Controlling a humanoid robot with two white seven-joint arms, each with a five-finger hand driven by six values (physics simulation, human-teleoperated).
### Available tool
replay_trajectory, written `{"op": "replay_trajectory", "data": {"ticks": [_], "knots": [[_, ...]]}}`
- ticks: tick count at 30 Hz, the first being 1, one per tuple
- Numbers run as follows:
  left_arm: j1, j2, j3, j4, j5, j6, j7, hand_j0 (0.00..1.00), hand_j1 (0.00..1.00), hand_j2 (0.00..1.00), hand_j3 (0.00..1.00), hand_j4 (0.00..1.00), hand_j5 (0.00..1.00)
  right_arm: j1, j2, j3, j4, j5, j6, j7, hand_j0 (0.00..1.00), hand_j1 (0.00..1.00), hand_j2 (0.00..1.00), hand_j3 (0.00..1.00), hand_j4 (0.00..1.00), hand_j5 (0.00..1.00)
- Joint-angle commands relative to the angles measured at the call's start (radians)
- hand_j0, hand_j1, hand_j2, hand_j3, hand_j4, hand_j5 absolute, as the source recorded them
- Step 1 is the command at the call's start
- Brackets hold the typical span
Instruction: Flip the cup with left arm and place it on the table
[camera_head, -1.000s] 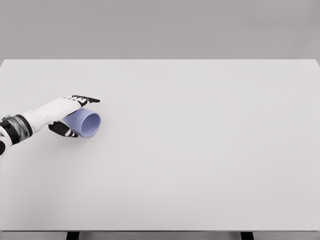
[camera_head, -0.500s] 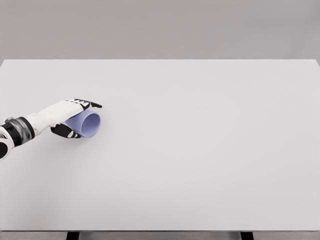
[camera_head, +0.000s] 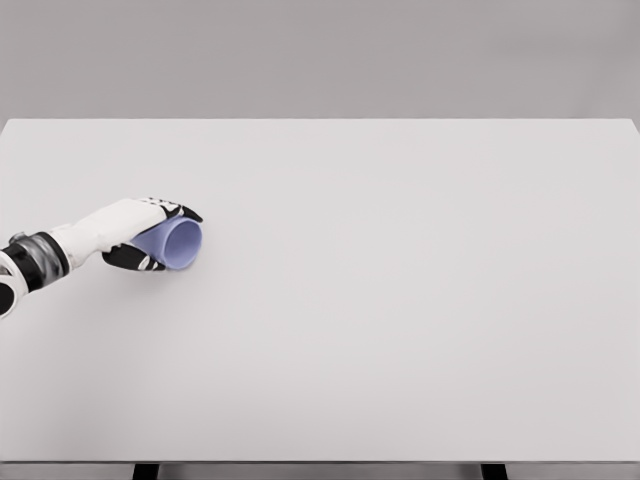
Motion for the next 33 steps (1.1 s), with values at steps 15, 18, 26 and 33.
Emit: {"op": "replay_trajectory", "data": {"ticks": [15,18,26,33], "knots": [[-0.002,-0.002,0.065,-0.022,0.217,0.003,0.010,0.78,0.78,0.78,0.78,0.78,0.78,0.000,0.000,0.000,0.000,0.000,0.000,0.000,1.00,1.00,1.00,1.00,1.00,1.00],[-0.006,-0.022,0.083,-0.022,0.301,0.003,0.010,0.79,0.79,0.79,0.79,0.79,0.79,0.000,0.000,0.000,0.000,0.000,0.000,0.000,1.00,1.00,1.00,1.00,1.00,1.00],[0.003,-0.070,0.103,-0.019,0.441,0.003,0.012,0.80,0.80,0.80,0.80,0.80,0.80,0.000,0.000,0.000,0.000,0.000,0.000,0.000,1.00,1.00,1.00,1.00,1.00,1.00],[0.012,-0.091,0.111,-0.019,0.501,0.003,0.013,0.80,0.80,0.80,0.80,0.80,0.80,0.000,0.000,0.000,0.000,0.000,0.000,0.000,1.00,1.00,1.00,1.00,1.00,1.00]]}}
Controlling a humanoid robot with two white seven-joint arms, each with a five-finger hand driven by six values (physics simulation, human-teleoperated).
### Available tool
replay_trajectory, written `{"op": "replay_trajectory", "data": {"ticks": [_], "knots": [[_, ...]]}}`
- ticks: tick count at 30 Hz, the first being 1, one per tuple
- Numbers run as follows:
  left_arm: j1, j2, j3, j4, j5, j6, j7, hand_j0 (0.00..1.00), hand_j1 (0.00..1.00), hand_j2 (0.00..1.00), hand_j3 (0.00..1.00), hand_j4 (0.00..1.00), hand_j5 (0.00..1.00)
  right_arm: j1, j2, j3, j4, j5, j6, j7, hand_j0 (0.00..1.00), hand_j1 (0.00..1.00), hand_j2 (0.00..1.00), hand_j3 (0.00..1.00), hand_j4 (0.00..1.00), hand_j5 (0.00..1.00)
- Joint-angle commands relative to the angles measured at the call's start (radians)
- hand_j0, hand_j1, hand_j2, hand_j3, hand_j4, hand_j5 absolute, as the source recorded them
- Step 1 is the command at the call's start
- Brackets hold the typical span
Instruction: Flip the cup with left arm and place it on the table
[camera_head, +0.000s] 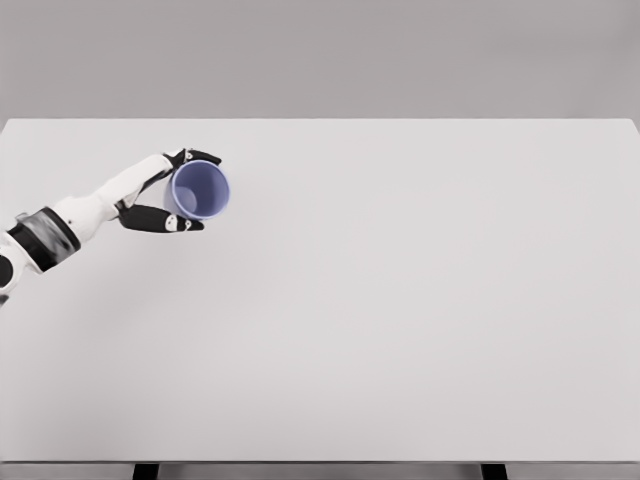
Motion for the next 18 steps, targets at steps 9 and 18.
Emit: {"op": "replay_trajectory", "data": {"ticks": [9,18], "knots": [[0.012,-0.026,0.002,-0.003,0.067,-0.001,0.000,0.84,0.84,0.84,0.84,0.84,0.84,0.000,0.000,0.000,0.000,0.000,0.000,0.000,1.00,1.00,1.00,1.00,1.00,1.00],[0.034,-0.049,0.003,-0.005,0.113,-0.004,0.000,0.84,0.84,0.84,0.84,0.84,0.84,0.000,0.000,0.000,0.000,0.000,0.000,0.000,1.00,1.00,1.00,1.00,1.00,1.00]]}}
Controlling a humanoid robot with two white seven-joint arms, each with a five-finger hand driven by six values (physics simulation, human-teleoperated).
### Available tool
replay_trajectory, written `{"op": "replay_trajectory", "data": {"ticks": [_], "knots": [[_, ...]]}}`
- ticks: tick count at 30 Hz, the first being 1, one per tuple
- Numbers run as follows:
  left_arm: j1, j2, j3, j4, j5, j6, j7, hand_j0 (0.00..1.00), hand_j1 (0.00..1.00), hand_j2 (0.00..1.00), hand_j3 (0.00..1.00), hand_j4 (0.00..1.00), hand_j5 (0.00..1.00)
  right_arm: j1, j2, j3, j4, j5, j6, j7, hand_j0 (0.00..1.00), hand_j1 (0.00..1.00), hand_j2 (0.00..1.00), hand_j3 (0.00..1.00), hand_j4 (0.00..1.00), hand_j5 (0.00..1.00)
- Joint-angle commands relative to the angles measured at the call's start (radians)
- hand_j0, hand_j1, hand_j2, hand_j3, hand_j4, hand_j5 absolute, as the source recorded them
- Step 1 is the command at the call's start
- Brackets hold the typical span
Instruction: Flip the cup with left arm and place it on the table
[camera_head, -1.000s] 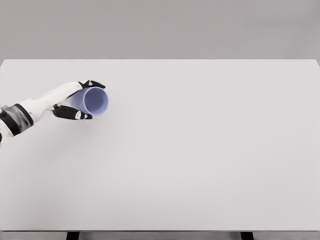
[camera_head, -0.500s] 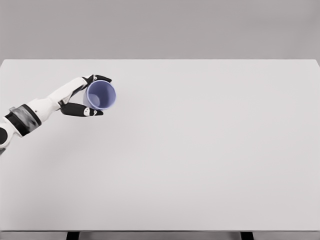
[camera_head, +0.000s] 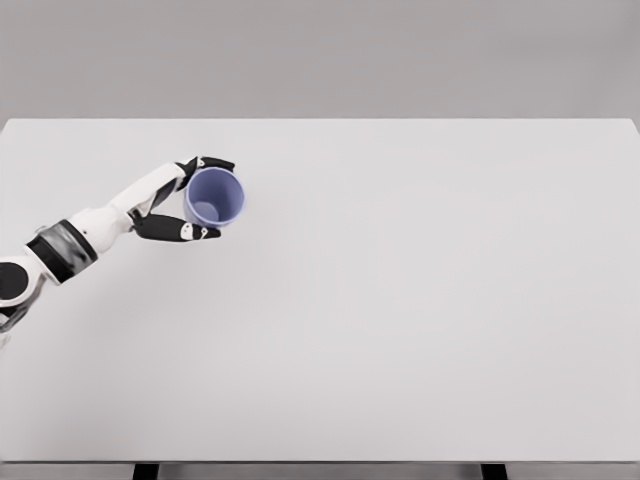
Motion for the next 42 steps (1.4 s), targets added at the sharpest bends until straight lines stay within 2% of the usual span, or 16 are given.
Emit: {"op": "replay_trajectory", "data": {"ticks": [1,9,32,36,38,42], "knots": [[0.000,-0.008,0.001,-0.005,0.024,-0.001,0.000,0.84,0.84,0.84,0.84,0.84,0.84,0.000,0.000,0.000,0.000,0.000,0.000,0.000,1.00,1.00,1.00,1.00,1.00,1.00],[0.021,-0.013,0.001,-0.015,0.075,-0.001,0.000,0.84,0.84,0.84,0.84,0.84,0.84,0.000,0.000,0.000,0.000,0.000,0.000,0.000,1.00,1.00,1.00,1.00,1.00,1.00],[0.049,-0.031,0.001,-0.016,0.110,-0.004,0.000,0.85,0.85,0.85,0.85,0.85,0.85,0.000,0.000,0.000,0.000,0.000,0.000,0.000,1.00,1.00,1.00,1.00,1.00,1.00],[0.051,-0.030,0.001,-0.016,0.109,-0.006,0.000,0.91,0.91,0.91,0.91,0.91,0.91,0.000,0.000,0.000,0.000,0.000,0.000,0.000,1.00,1.00,1.00,1.00,1.00,1.00],[0.051,-0.030,0.001,-0.016,0.109,-0.007,0.000,1.00,1.00,1.00,1.00,1.00,1.00,0.000,0.000,0.000,0.000,0.000,0.000,0.000,1.00,1.00,1.00,1.00,1.00,1.00],[0.055,-0.028,0.001,-0.019,0.107,-0.007,0.000,1.00,1.00,1.00,1.00,1.00,1.00,0.000,0.000,0.000,0.000,0.000,0.000,0.000,1.00,1.00,1.00,1.00,1.00,1.00]]}}
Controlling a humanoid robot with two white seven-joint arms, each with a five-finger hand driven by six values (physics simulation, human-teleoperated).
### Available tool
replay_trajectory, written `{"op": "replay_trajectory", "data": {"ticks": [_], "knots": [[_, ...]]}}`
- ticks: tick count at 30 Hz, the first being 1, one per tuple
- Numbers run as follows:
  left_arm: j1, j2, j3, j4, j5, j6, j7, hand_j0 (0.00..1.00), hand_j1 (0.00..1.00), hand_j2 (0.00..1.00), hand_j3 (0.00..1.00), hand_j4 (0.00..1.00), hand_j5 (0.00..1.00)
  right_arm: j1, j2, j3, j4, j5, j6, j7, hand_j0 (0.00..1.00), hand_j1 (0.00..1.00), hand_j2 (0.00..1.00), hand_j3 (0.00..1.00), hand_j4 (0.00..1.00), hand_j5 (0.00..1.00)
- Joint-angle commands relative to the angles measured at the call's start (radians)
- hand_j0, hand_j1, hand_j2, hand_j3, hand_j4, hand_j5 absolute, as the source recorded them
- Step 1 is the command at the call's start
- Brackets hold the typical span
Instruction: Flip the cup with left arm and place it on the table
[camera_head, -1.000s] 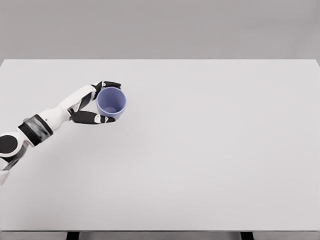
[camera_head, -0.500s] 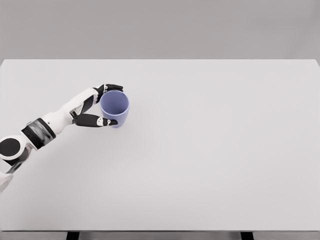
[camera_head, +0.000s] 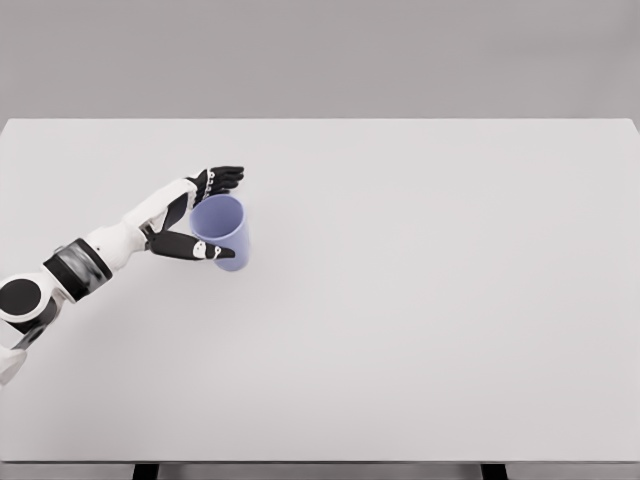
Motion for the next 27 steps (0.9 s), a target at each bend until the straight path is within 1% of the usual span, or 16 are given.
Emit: {"op": "replay_trajectory", "data": {"ticks": [1,12,16,18,22,27], "knots": [[0.000,0.002,0.001,-0.006,0.003,0.000,0.000,1.00,1.00,1.00,1.00,1.00,1.00,0.000,0.000,0.000,0.000,0.000,0.000,0.000,1.00,1.00,1.00,1.00,1.00,1.00],[0.000,0.016,0.007,-0.029,-0.005,-0.002,-0.001,1.00,1.00,1.00,1.00,1.00,1.00,0.000,0.000,0.000,0.000,0.000,0.000,0.000,1.00,1.00,1.00,1.00,1.00,1.00],[0.021,0.020,0.022,-0.043,-0.006,-0.002,-0.001,1.00,1.00,1.00,1.00,1.00,1.00,0.000,0.000,0.000,0.000,0.000,0.000,0.000,1.00,1.00,1.00,1.00,1.00,1.00],[0.034,0.042,0.033,-0.043,-0.006,-0.002,-0.001,1.00,1.00,1.00,1.00,1.00,1.00,0.000,0.000,0.000,0.000,0.000,0.000,0.000,1.00,1.00,1.00,1.00,1.00,1.00],[0.037,0.062,0.042,-0.041,-0.006,0.000,-0.001,1.00,1.00,1.00,1.00,1.00,1.00,0.000,0.000,0.000,0.000,0.000,0.000,0.000,1.00,1.00,1.00,1.00,1.00,1.00],[0.034,0.063,0.044,-0.053,-0.006,-0.003,-0.001,1.00,1.00,1.00,1.00,1.00,1.00,0.000,0.000,0.000,0.000,0.000,0.000,0.000,1.00,1.00,1.00,1.00,1.00,1.00]]}}
